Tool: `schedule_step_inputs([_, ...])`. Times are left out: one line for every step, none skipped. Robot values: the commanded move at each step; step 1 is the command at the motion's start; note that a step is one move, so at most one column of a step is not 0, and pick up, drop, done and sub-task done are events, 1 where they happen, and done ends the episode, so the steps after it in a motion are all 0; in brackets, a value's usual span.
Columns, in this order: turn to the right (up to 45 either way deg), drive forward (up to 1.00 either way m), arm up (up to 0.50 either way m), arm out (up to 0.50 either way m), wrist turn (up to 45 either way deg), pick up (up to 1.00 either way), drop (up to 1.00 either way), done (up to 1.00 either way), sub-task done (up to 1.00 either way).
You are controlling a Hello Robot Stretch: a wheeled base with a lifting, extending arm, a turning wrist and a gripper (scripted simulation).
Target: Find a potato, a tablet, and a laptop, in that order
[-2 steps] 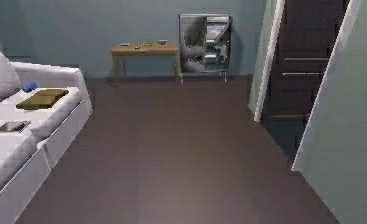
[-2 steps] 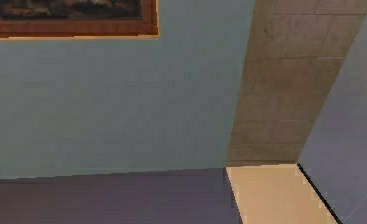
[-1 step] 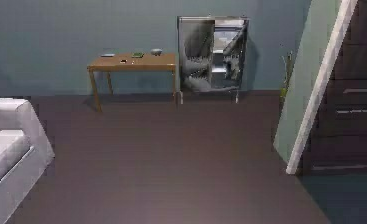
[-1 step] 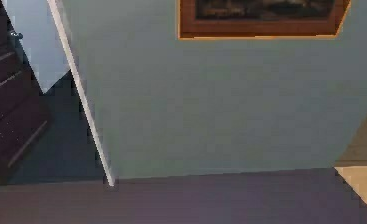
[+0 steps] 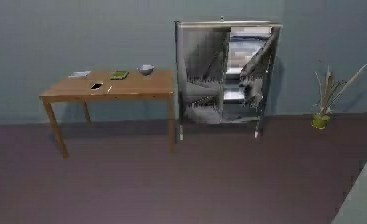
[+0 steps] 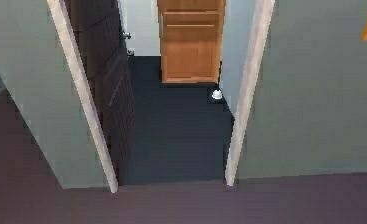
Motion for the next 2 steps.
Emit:
schedule_step_inputs([0.0,1.00,0.00,0.00,0.0,0.00,0.00,0.00,0.00])
schedule_step_inputs([0.0,0.25,0.00,0.00,0.0,0.00,0.00,0.00,0.00])
